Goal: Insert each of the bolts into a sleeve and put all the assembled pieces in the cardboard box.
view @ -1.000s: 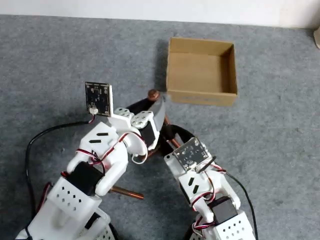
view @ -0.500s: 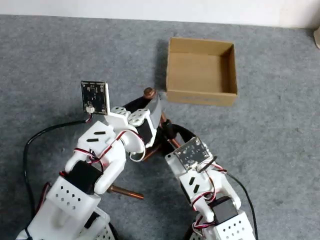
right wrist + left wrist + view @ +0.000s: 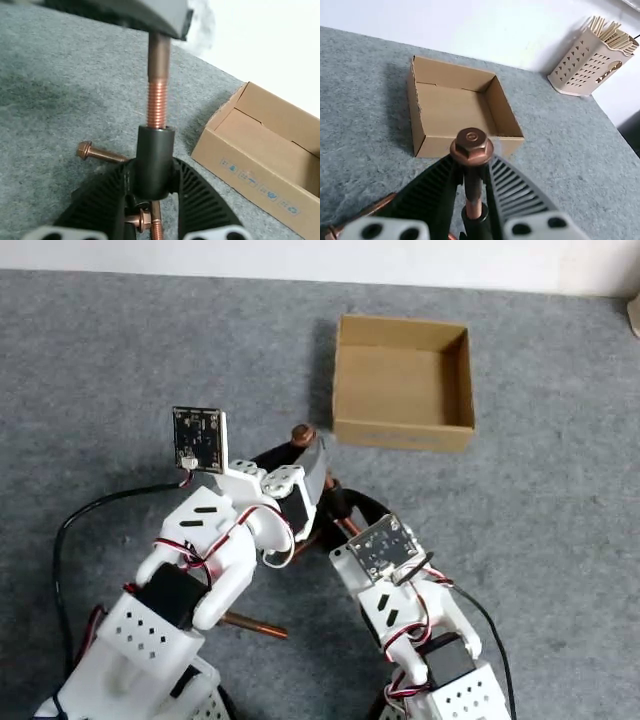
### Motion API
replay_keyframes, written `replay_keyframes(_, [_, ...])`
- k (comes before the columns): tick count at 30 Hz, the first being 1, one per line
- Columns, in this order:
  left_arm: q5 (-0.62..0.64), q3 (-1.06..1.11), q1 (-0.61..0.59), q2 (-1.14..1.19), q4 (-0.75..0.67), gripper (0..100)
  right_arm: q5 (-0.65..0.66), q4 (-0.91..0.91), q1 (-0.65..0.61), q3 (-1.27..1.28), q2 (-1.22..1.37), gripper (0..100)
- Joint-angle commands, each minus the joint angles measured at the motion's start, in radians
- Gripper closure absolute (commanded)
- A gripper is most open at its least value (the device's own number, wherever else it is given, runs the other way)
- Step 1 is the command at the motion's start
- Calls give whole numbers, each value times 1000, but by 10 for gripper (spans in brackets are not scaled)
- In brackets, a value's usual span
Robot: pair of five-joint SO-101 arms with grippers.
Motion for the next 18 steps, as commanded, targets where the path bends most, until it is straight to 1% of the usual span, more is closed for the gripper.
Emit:
replay_keyframes(1, [25, 7, 15, 1, -25, 996, -9, -36, 10, 105, -22, 995])
replay_keyframes(8, [118, 39, 18, 1, -23, 996, -11, -99, 10, 108, -22, 995])
replay_keyframes(10, [118, 50, 44, 1, -23, 996, -12, -99, 10, 107, -22, 995])
replay_keyframes(14, [118, 87, 108, 1, -23, 996, -71, -99, 38, 105, -22, 995])
replay_keyframes(18, [115, 94, 122, -1, -25, 996, -72, -99, 50, 105, -22, 995])
